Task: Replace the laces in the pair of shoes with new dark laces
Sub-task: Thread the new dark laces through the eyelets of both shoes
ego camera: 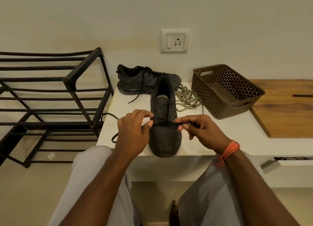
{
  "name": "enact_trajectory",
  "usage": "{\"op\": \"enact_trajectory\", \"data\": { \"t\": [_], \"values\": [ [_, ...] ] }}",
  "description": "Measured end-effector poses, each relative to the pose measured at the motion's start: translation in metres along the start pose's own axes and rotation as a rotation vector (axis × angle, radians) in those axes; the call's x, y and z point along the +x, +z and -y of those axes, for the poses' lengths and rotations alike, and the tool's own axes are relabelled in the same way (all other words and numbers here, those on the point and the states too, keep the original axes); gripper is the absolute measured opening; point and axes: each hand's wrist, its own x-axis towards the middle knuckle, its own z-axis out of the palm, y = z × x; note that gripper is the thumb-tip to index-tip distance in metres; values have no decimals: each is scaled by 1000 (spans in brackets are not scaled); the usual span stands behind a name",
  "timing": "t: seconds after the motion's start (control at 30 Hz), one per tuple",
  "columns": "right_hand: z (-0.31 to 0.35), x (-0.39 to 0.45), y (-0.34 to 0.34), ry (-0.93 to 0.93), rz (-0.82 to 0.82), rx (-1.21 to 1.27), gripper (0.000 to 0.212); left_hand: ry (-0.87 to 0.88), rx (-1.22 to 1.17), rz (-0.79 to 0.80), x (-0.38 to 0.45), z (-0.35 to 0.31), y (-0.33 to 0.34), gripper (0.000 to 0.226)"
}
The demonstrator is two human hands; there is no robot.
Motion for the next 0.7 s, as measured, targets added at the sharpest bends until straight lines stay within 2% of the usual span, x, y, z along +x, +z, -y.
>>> {"op": "enact_trajectory", "data": {
  "t": [0.07,0.13,0.17,0.27,0.33,0.43,0.53,0.63,0.7],
  "values": [
    [5,3,9,17,6,142,24,144,-198,157,-3,-12,7,33],
    [10,5,17,36,-55,180,24,137,-360,303,-9,-26,15,39],
    [10,6,19,47,-96,169,24,115,-396,314,-10,-29,20,39],
    [6,7,16,72,-152,152,22,59,-388,221,-7,-29,25,29],
    [3,6,12,98,-76,225,13,52,-389,203,-3,-26,23,19],
    [0,4,11,141,27,358,17,35,-364,226,0,-21,21,16],
    [-3,8,11,176,-138,349,19,7,-260,153,10,-18,22,13],
    [-13,15,17,200,-387,198,21,-22,-11,27,27,-13,23,15],
    [-19,19,25,205,-442,77,25,-44,112,7,35,-12,24,16]
  ]
}}
